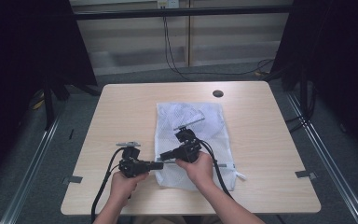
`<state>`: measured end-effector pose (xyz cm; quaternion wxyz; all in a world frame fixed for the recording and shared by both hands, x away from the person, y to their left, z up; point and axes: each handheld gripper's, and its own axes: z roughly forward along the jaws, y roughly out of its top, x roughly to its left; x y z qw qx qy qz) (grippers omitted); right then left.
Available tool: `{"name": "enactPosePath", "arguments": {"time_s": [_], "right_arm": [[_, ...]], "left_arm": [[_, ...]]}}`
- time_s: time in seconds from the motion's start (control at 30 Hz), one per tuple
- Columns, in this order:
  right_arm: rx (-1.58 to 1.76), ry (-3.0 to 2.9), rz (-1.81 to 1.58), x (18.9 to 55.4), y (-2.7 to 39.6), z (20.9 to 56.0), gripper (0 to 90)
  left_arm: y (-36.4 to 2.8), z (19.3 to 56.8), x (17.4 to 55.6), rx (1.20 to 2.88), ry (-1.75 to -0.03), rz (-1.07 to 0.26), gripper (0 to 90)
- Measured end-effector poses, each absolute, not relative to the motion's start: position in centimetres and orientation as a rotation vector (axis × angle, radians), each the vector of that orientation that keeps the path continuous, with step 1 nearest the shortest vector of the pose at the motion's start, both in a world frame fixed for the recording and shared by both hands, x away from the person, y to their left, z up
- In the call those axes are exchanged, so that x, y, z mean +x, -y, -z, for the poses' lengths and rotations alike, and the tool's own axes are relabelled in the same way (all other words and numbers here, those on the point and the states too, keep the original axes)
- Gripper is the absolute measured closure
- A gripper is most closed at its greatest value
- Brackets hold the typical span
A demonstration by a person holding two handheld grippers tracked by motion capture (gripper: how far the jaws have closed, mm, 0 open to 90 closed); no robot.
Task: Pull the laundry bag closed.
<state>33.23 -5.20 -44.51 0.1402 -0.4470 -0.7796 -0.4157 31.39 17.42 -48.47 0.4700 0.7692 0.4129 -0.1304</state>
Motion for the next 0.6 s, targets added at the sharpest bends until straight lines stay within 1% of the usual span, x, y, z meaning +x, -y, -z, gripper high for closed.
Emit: {"name": "enactPosePath", "arguments": {"time_s": [0.6], "right_arm": [[-1.343,2.25,1.188,33.3,6.4,44.9,86.8]], "left_arm": [[-17.6,48.4,31.3,1.853,-1.033,0.322,87.4]]}}
